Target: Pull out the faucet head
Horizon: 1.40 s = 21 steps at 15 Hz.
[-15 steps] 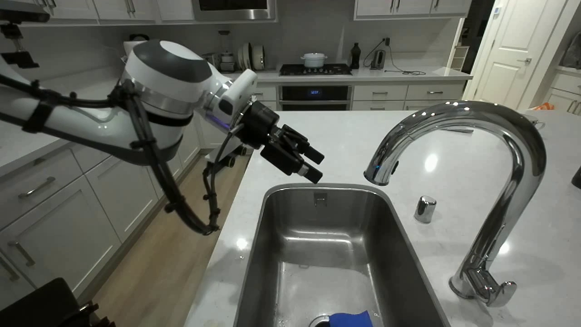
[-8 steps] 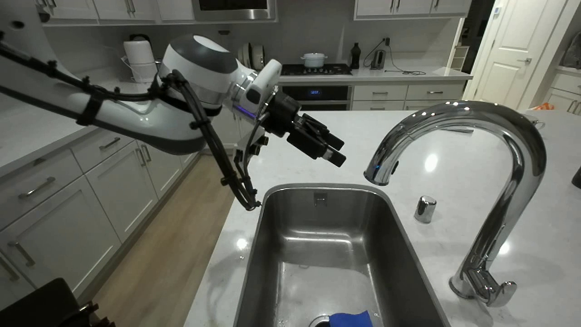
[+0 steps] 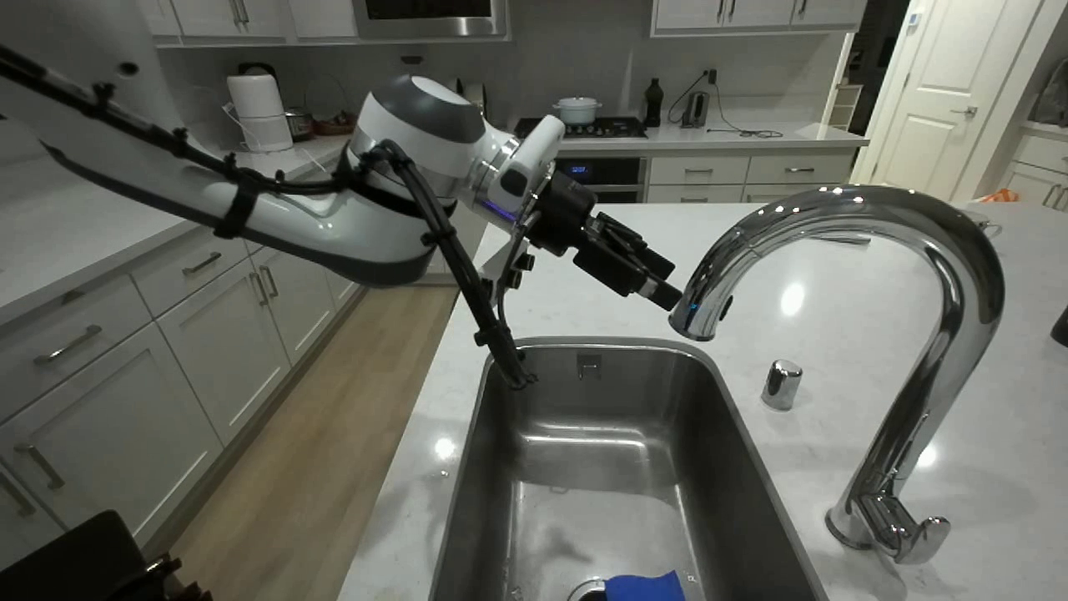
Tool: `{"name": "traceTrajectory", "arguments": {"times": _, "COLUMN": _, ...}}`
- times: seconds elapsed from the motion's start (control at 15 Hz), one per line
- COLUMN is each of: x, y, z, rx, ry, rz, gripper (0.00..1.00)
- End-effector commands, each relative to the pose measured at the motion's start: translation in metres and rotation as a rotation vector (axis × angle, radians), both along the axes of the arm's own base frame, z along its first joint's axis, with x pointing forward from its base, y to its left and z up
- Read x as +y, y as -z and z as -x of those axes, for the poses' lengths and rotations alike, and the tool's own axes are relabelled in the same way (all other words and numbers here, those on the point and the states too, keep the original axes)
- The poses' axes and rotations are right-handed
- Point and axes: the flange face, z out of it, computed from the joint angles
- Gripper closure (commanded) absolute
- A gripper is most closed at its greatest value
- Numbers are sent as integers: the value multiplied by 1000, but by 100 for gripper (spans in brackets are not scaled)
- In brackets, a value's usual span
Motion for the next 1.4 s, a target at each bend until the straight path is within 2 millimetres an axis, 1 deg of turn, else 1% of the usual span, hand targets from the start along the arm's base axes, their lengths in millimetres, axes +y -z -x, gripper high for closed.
{"name": "traceTrajectory", "arguments": {"times": 0.0, "x": -11, "y": -4, "z": -16, "rx": 16, "ry": 18, "rz": 24, "gripper": 0}}
{"name": "traceTrajectory", "arguments": {"times": 0.13, "x": -16, "y": -5, "z": -21, "rx": 21, "ry": 30, "rz": 36, "gripper": 0}}
{"name": "traceTrajectory", "arguments": {"times": 0.6, "x": -33, "y": -6, "z": -25, "rx": 25, "ry": 91, "rz": 48, "gripper": 0}}
{"name": "traceTrajectory", "arguments": {"times": 1.2, "x": -42, "y": 2, "z": -32, "rx": 42, "ry": 123, "rz": 60, "gripper": 0}}
{"name": "traceTrajectory", "arguments": {"times": 1.27, "x": -42, "y": 3, "z": -33, "rx": 42, "ry": 123, "rz": 60, "gripper": 25}}
{"name": "traceTrajectory", "arguments": {"times": 1.33, "x": -42, "y": 3, "z": -33, "rx": 43, "ry": 124, "rz": 60, "gripper": 28}}
